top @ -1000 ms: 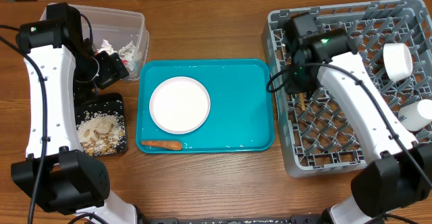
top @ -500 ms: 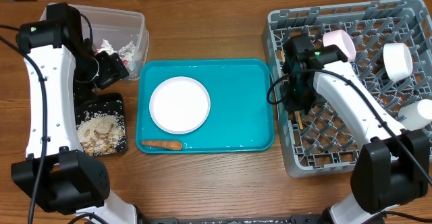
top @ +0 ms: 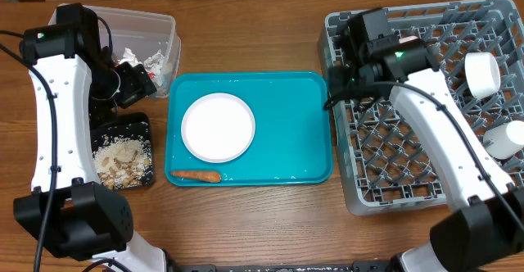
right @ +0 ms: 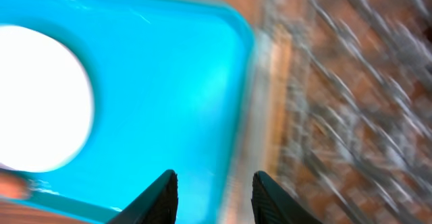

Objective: Sort waste into correct bins and load items into the dishwasher
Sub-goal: 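Reach right gripper to the pink plate rim and grasp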

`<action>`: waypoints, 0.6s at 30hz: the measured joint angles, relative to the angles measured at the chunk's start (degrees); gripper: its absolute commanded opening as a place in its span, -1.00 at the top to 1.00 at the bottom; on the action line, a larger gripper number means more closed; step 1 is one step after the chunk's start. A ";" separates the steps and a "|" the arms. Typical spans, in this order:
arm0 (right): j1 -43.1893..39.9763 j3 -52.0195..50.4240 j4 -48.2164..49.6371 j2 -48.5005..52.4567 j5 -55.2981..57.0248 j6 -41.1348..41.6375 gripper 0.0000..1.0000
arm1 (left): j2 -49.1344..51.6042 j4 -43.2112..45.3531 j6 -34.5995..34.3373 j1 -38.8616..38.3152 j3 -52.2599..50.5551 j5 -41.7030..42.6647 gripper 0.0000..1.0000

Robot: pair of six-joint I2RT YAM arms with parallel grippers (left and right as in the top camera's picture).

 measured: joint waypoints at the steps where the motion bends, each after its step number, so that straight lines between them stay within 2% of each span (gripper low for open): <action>1: 1.22 0.24 1.16 -0.15 -1.46 0.26 0.21 | 0.00 0.00 0.00 0.00 0.00 0.00 -0.80; 5: 6.97 0.35 4.87 1.90 -4.81 2.16 0.10 | 0.00 0.00 0.00 0.00 0.00 -0.02 -0.80; 12: 15.93 0.37 10.34 12.94 -5.55 5.92 0.09 | 0.00 -0.22 0.00 0.00 0.00 -0.02 -0.80; 18: 20.13 0.37 11.96 21.68 -2.62 9.55 0.10 | 0.00 -0.24 0.00 0.00 0.00 0.00 -0.80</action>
